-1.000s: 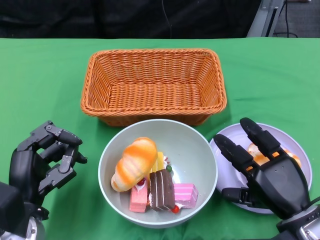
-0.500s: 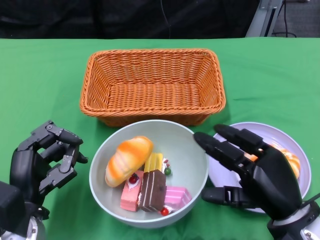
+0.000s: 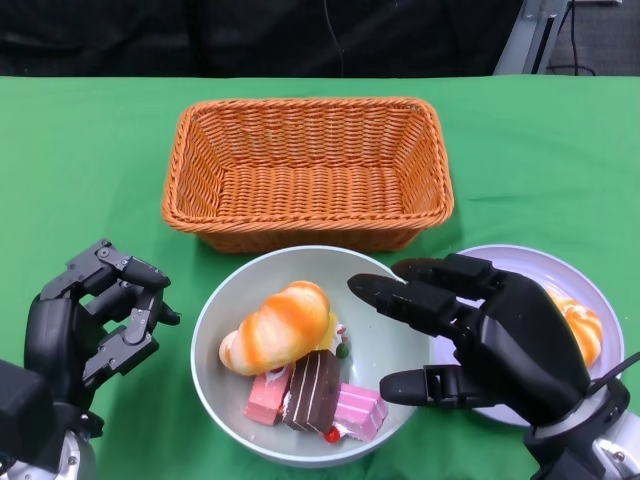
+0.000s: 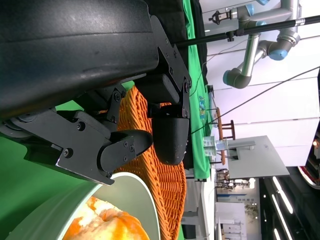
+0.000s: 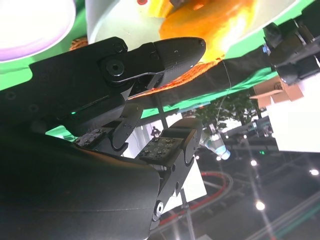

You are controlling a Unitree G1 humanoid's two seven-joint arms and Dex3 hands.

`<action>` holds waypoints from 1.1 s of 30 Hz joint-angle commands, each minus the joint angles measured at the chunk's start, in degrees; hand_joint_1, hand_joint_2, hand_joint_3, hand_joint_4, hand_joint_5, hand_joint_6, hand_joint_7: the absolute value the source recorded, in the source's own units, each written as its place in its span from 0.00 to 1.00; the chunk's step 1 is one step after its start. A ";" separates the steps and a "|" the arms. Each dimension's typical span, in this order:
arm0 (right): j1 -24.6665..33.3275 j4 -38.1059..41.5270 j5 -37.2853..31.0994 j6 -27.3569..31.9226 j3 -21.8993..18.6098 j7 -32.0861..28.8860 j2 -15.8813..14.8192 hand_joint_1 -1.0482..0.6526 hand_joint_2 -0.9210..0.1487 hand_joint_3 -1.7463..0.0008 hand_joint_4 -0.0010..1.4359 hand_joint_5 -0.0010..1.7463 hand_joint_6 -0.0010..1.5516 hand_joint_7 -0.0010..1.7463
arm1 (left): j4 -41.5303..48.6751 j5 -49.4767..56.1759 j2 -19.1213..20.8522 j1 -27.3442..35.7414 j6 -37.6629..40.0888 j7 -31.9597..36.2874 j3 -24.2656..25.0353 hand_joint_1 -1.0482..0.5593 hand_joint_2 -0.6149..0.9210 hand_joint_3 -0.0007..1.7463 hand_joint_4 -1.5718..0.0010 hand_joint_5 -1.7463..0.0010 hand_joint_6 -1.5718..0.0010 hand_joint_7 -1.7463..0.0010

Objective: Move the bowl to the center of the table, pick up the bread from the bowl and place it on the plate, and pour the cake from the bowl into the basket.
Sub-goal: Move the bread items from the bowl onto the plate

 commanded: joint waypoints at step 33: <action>-6.59 -8.04 -6.14 9.75 0.06 19.87 1.40 0.14 0.00 0.99 0.39 0.00 0.33 0.00 | 0.87 1.55 0.49 -0.38 -1.69 1.81 -0.27 0.59 0.88 0.45 0.51 0.11 0.51 0.26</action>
